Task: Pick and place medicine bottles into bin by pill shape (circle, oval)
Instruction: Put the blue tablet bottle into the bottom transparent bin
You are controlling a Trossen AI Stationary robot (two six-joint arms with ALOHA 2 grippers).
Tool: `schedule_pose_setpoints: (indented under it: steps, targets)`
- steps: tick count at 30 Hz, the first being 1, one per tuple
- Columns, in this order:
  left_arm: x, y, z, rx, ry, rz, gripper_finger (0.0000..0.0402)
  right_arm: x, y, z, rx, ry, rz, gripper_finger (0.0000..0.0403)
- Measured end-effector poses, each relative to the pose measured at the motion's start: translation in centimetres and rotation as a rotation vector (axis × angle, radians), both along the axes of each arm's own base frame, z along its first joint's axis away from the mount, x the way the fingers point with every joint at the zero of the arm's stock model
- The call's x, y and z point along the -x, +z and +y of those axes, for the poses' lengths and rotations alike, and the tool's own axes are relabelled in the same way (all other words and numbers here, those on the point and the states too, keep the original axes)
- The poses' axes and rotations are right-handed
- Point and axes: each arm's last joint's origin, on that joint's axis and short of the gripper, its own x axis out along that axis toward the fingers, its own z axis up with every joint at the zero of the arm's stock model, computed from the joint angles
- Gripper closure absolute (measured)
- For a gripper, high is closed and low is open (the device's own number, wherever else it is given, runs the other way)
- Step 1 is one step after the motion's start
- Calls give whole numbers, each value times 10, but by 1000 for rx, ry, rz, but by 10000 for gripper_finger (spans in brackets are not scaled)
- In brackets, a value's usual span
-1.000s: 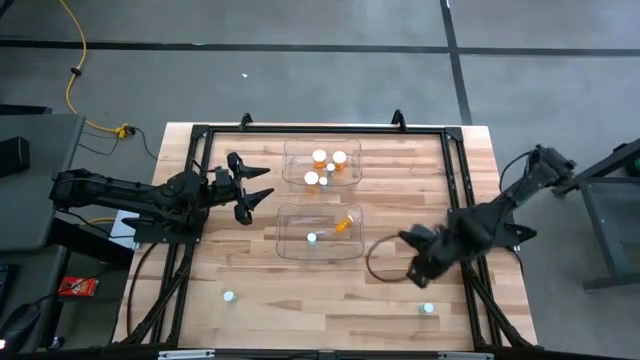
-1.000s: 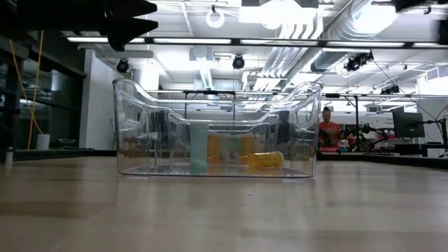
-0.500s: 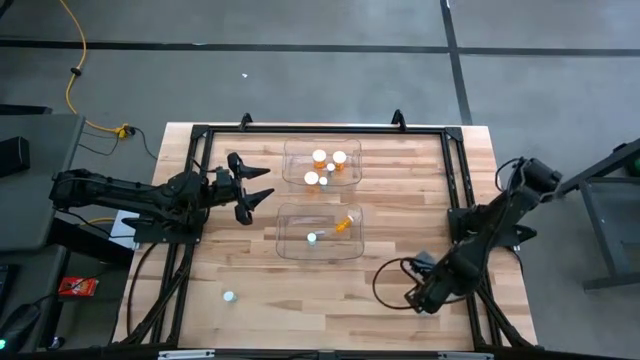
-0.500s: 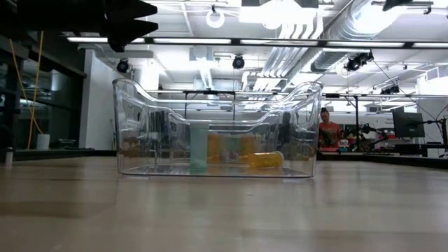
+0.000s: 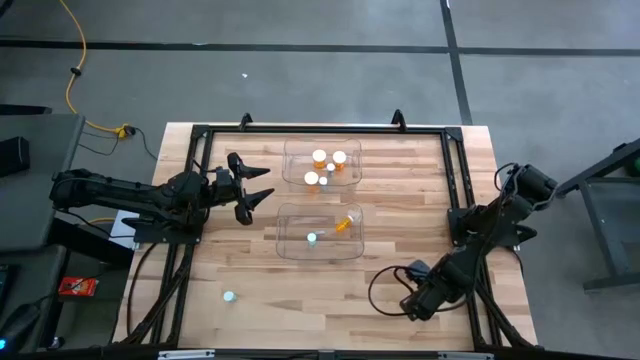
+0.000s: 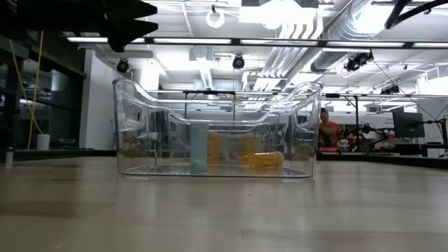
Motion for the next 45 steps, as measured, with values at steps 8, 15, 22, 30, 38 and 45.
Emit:
schedule_pose_setpoints:
  steps: [8,15,22,30,38,45]
  targets:
    - [0,-1,0,1,0,8,145,4,0,4,-3,-25,11,242]
    - [0,-1,0,1,0,8,145,4,-7,7,3,-23,45,242]
    - [0,-1,0,1,0,8,145,2,-13,11,-21,10,68,242]
    - [0,-1,0,1,0,8,145,2,-13,11,-16,35,60,261]
    - [0,-1,0,1,0,8,145,2,-12,10,-22,80,48,320]
    - [0,-1,0,1,0,7,145,-8,-5,-4,-47,248,-19,308]
